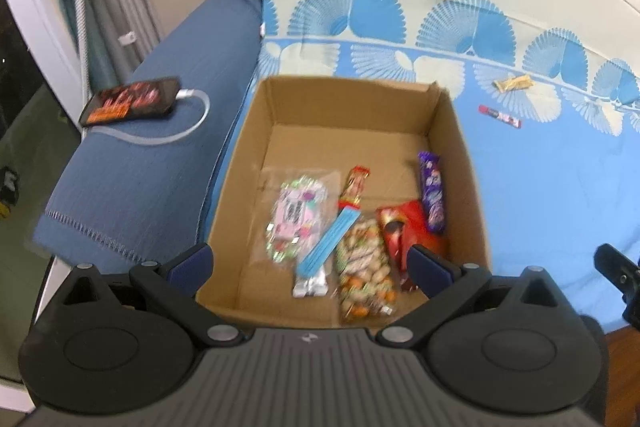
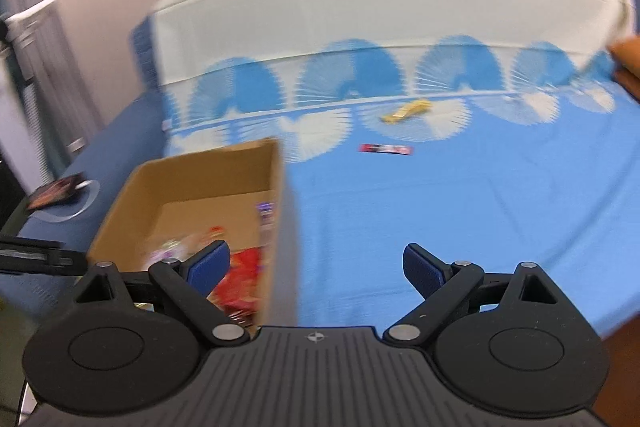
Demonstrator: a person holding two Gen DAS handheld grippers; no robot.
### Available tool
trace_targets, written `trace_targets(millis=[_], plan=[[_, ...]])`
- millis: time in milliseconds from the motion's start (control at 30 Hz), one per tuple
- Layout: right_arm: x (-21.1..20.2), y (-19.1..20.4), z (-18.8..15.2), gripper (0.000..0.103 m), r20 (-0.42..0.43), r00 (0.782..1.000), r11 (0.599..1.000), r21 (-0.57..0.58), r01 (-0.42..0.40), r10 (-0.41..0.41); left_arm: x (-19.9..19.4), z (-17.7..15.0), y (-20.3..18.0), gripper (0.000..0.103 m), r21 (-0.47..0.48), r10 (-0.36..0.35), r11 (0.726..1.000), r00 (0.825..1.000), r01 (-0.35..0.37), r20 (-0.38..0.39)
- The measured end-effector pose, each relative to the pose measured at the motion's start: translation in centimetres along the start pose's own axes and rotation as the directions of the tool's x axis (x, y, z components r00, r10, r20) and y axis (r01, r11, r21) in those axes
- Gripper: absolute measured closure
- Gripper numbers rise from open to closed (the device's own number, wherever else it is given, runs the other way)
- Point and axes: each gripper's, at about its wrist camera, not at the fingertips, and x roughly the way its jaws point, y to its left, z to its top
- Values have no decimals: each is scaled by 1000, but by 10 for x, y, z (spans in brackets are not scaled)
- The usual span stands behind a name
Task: Organize snacks
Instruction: 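Grasp the red Nescafe stick with the left tool while the right tool grasps the yellow bar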
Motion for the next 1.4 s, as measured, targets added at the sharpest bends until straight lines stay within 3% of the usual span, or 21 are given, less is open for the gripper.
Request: trace_targets(millis=[233,400,500,567,700,800,900,967,1067,1133,1300,1333,1400], plan=[[36,-81,16,9,7,991,986,97,134,-135,23,53,-50,0,33,-42,999,999,42,-14],[65,-145,31,9,2,975,961,172,217,-221,64,117,-124,0,23,-108,994,993,109,-48],[89,-179,38,9,-13,969,952,186,245,-247,113,162,-186,0,-12,-138,990,985,137,-106],[114,-200,49,8,-26,967,952,175,253,-252,156,188,-223,0,-72,-169,985,967,158,-192],[176,-242,82,8,-28,962,954,127,272,-271,270,226,-288,2,-207,-209,968,906,139,-368],[228,-270,108,8,-19,960,958,65,280,-280,335,235,-318,4,-277,-192,958,893,80,-406],[282,-287,133,8,-27,974,975,5,224,-224,381,239,-343,4,-273,-196,959,875,77,-442],[325,-293,151,8,-94,982,984,53,168,-163,400,237,-352,4,-267,-192,961,873,74,-449],[383,-298,172,8,-155,988,975,216,46,-12,423,232,-357,0,-205,-153,977,870,62,-468],[420,-292,185,8,-162,986,953,301,15,36,422,226,-351,0,-137,-98,990,897,43,-432],[508,-263,207,7,-179,980,888,459,10,82,424,220,-322,0,-132,-116,989,904,66,-412],[518,-255,209,0,-170,983,886,463,21,66,424,220,-318,0,-136,-114,989,903,62,-414],[530,-230,215,0,-140,990,914,404,49,9,424,220,-314,0,-146,-109,988,904,52,-414]])
